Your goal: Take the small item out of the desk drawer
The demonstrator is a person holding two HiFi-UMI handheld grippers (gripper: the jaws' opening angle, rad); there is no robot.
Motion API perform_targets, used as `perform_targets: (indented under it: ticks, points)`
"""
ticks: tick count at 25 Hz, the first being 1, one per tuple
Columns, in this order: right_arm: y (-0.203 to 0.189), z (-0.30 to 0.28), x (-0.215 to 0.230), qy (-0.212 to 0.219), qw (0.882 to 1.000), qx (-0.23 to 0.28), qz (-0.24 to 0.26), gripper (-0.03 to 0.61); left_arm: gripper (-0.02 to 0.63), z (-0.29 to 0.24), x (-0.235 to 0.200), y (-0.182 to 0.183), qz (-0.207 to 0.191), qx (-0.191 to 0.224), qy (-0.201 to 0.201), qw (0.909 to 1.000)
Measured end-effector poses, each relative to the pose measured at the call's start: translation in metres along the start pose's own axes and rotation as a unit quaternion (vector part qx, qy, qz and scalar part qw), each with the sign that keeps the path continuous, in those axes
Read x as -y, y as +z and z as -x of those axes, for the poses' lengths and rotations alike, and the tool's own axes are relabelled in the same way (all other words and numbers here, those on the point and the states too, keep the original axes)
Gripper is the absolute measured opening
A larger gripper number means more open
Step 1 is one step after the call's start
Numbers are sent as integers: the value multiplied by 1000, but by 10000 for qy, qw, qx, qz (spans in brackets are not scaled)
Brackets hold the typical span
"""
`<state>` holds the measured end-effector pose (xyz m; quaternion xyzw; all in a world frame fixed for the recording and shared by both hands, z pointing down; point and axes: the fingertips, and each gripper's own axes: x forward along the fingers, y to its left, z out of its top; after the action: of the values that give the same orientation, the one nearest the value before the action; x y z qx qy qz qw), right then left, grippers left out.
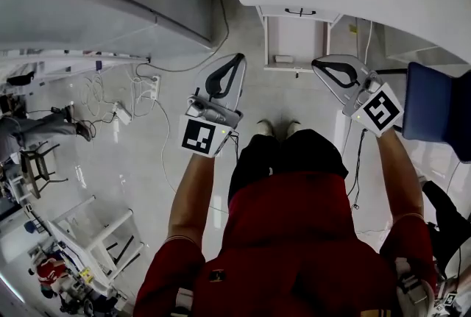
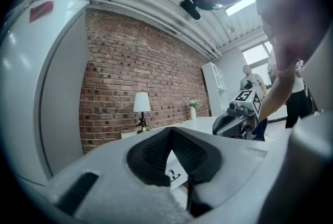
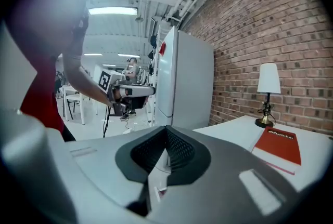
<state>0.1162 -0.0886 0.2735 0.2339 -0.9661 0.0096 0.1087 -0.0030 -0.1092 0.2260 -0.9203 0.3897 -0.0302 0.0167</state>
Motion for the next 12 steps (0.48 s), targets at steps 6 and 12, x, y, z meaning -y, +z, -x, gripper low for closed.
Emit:
perform_targets:
  ticks: [6, 12]
  points:
    - [-66, -39, 15, 242, 9987, -394, 201, 12, 3, -11, -21, -59, -83, -16, -142, 9999]
    - [-126, -72, 16, 540, 9937, -871, 462, 12, 3, -13, -34, -117, -83, -113, -282, 9995]
